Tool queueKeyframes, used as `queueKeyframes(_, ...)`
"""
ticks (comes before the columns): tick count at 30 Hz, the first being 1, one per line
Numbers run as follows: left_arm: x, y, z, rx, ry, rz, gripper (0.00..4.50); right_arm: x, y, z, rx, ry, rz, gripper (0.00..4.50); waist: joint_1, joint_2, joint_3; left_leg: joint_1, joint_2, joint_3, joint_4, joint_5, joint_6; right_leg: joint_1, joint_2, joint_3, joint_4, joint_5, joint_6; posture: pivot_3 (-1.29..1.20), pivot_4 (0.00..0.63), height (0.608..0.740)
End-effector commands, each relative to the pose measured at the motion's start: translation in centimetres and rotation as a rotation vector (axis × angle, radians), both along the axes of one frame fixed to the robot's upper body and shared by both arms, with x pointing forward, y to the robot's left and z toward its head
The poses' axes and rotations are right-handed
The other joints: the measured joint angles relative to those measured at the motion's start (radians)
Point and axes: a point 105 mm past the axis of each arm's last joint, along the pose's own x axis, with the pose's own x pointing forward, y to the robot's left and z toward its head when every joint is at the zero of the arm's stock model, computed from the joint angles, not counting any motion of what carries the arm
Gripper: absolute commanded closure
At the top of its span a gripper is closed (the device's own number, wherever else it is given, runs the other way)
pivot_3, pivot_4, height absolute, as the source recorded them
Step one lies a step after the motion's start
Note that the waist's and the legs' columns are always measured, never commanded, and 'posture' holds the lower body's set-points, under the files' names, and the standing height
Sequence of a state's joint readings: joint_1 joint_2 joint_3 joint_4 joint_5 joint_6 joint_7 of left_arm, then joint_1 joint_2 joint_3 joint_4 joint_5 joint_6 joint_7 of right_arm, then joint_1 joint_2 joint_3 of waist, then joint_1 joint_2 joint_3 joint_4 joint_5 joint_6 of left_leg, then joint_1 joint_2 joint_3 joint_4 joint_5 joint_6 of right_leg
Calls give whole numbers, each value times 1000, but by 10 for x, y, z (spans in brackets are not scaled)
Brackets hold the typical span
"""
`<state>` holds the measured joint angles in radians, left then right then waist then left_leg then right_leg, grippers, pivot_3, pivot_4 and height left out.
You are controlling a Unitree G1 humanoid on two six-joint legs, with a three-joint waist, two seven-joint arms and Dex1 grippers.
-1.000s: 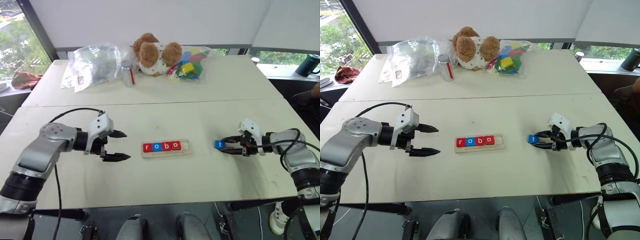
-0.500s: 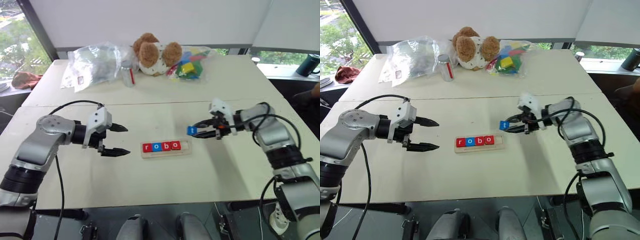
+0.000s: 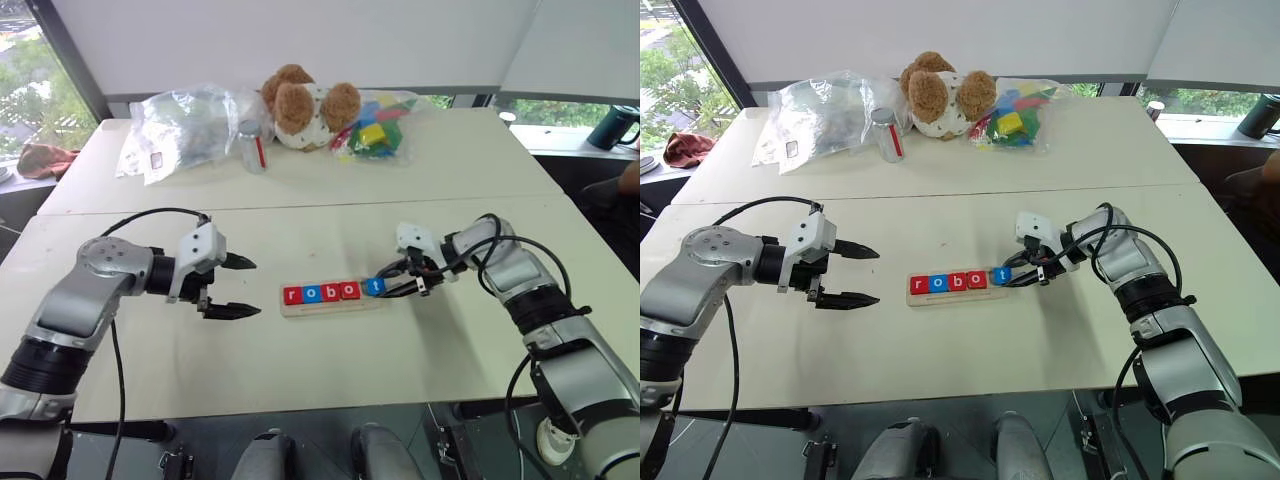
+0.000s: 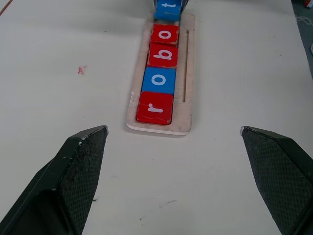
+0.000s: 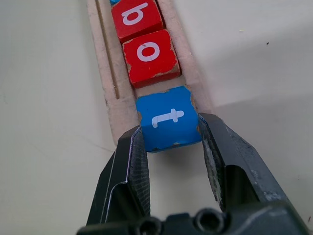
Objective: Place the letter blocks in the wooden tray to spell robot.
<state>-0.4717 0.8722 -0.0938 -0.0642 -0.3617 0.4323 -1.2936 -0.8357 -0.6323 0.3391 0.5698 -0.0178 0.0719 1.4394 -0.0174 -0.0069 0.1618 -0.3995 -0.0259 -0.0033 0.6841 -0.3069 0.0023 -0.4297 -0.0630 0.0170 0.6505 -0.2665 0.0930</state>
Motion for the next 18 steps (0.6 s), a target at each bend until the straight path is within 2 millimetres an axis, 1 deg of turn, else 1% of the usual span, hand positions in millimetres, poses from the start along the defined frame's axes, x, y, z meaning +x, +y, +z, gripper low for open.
queueKeyframes(1,-1,-3,8,-20,-33,-1,0,5,11,13,15,-68,43,3394,0,0,0,0,0,0,0,0,0,0,0,0,0,0,0,0,150,740)
queueKeyframes(5,-1,-6,-2,-6,-24,1,0,5,14,11,14,-70,45,3394,3,0,0,0,0,0,0,0,-1,0,0,0,0,0,0,0,150,740)
queueKeyframes(18,3,-9,-2,-15,-38,13,0,-1,18,10,8,-54,83,3394,2,0,0,0,0,0,0,0,-1,0,0,0,0,0,0,0,150,740)
